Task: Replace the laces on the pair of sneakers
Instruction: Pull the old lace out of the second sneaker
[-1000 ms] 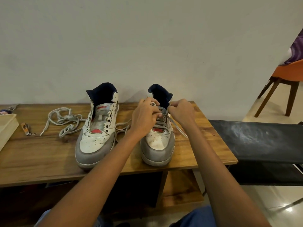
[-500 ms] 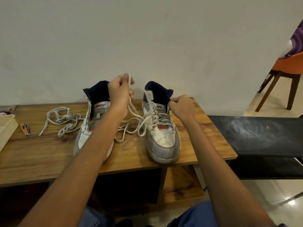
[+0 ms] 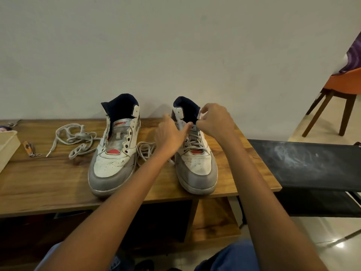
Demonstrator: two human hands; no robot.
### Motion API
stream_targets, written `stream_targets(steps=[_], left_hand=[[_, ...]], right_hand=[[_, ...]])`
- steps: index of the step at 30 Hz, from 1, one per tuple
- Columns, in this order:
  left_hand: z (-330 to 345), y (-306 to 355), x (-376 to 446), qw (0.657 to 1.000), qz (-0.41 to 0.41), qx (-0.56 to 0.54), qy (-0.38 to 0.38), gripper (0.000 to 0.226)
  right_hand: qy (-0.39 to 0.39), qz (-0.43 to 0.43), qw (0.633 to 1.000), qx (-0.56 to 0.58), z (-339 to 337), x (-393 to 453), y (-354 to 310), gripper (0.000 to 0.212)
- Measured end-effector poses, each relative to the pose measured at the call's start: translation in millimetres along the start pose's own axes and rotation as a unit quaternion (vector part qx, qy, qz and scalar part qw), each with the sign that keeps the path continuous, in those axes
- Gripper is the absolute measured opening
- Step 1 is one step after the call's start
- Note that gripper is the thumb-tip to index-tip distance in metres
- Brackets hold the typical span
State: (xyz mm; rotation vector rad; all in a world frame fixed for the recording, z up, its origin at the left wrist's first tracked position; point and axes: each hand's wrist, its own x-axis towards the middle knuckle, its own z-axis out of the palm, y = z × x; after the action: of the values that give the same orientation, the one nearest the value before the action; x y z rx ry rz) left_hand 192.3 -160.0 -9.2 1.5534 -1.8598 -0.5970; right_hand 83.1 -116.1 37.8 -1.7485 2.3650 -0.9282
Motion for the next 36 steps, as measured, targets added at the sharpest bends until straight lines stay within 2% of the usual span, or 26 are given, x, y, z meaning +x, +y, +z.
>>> stream_targets(steps=[3,7,11,14,17,19,22,25,28,32,36], left_hand=[[-2,-2,4,0.999,-0.018,-0.039,-0.026,0.052],[-11,-6,10,0.985,-0.064,-0.144,-0.075,0.033],[-15,-12,12,0.964,-0.099,-0.224,-0.105,0.025],[-17,-11,14,0.957,-0.111,-0.238,-0.121,0.024],[-17,-8,13,0.959,-0.112,-0.228,-0.127,0.016],[-16,-8,13,0.962,-0.11,-0.222,-0.12,0.015],[-16,-11,14,0.959,-0.109,-0.231,-0.124,0.022],[-17,-11,14,0.954,-0.11,-0.245,-0.134,0.026],[-18,-11,14,0.955,-0.107,-0.24,-0.138,0.023],[-16,-11,15,0.955,-0.108,-0.242,-0.133,0.019],[-15,-12,15,0.955,-0.107,-0.245,-0.131,0.02]], right_hand=[[-0.058,-0.033,0.998,-0.013,3,-3,-5,0.043],[-0.079,-0.061,0.993,-0.066,15,-8,-11,0.048],[-0.014,-0.075,0.995,-0.059,28,-12,-7,0.048],[0.067,-0.003,0.997,0.026,22,-7,4,0.052],[0.083,0.088,0.99,0.073,14,-6,12,0.058],[0.064,0.057,0.995,0.048,8,-6,8,0.065],[-0.015,-0.058,0.998,-0.013,7,-7,-5,0.076],[-0.115,-0.11,0.979,-0.129,20,-12,-16,0.063],[-0.154,-0.104,0.978,-0.099,24,-14,-19,0.058],[-0.118,-0.067,0.988,-0.072,20,-8,-13,0.054],[-0.129,-0.027,0.991,-0.035,32,-6,-6,0.058]])
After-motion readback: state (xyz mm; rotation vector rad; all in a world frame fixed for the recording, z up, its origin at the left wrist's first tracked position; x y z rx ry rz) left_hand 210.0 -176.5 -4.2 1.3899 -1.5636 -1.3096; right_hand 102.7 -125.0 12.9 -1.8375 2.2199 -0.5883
